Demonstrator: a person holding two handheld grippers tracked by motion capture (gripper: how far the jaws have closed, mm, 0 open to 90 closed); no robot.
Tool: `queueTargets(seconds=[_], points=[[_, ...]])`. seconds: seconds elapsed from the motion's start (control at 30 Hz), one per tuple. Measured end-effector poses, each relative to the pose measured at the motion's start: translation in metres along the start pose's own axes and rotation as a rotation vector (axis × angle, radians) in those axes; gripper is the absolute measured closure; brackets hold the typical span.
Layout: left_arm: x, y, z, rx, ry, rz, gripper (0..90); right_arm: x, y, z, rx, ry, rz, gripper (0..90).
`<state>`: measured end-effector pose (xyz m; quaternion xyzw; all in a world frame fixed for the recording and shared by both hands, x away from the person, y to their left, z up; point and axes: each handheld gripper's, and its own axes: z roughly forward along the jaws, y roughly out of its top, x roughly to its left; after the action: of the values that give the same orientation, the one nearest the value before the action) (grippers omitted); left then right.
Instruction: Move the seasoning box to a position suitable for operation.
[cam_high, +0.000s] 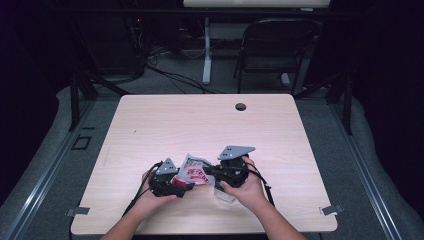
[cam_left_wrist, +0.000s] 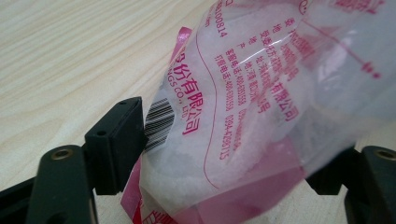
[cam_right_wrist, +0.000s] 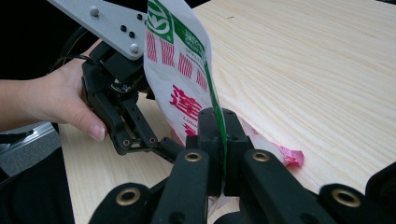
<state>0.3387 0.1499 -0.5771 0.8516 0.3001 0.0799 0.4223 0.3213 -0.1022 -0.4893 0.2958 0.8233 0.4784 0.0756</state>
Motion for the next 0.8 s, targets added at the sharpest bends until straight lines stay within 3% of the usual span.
queueTargets(seconds=[0.1, 0.13, 0.3, 0.8], points=[[0.001, 0.000, 0.001, 0.000, -0.005, -0.005, 22.9, 0.000, 0.000, 0.000, 0.000, 0.001, 0.001, 90.0], [0.002, -0.001, 0.003, 0.018, -0.007, -0.020, 21.6, 0.000, 0.000, 0.000, -0.004, 0.001, 0.005, 90.0], [0.002, -0.003, 0.009, 0.068, -0.006, -0.012, 23.4, 0.000, -0.001, 0.000, -0.004, 0.002, 0.002, 90.0], [0.002, -0.003, 0.013, 0.062, 0.006, 0.005, 23.4, 0.001, -0.008, -0.003, -0.016, 0.005, -0.027, 89.9]])
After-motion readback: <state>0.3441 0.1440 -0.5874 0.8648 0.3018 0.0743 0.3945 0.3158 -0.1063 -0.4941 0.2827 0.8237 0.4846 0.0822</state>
